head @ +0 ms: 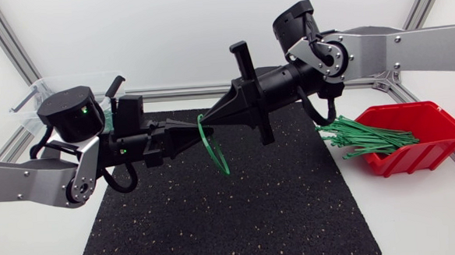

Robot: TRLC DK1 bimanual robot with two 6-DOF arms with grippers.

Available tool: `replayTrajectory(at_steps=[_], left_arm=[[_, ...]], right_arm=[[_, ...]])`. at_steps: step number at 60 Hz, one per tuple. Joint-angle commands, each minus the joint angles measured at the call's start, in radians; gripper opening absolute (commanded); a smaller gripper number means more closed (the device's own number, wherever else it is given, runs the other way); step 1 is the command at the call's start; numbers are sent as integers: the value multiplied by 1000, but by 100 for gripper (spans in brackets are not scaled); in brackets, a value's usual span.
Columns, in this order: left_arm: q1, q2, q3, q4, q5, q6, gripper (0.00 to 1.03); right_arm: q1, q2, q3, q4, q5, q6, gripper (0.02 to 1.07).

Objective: Take a green cable tie from the red box, thread the tail through the head to close it, then place it in the transparent bin on the left.

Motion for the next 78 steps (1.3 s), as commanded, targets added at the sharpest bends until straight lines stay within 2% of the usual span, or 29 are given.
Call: replayTrajectory(at_steps=[1,34,53,78], left_arm=[[3,-29,-17,19,12,27,4],[3,-38,-21,17,-22,75,4],[-28,-47,-53,17,-96,184,4],[-48,-55,-62,17,-154,227,4]], right_arm=[[-8,4,-9,-1,9,23,8],[-29,-22,-21,-15,16,23,8],[-32,-25,-16,-35,18,23,8],[-38,-42,-16,-58,39,26,8]])
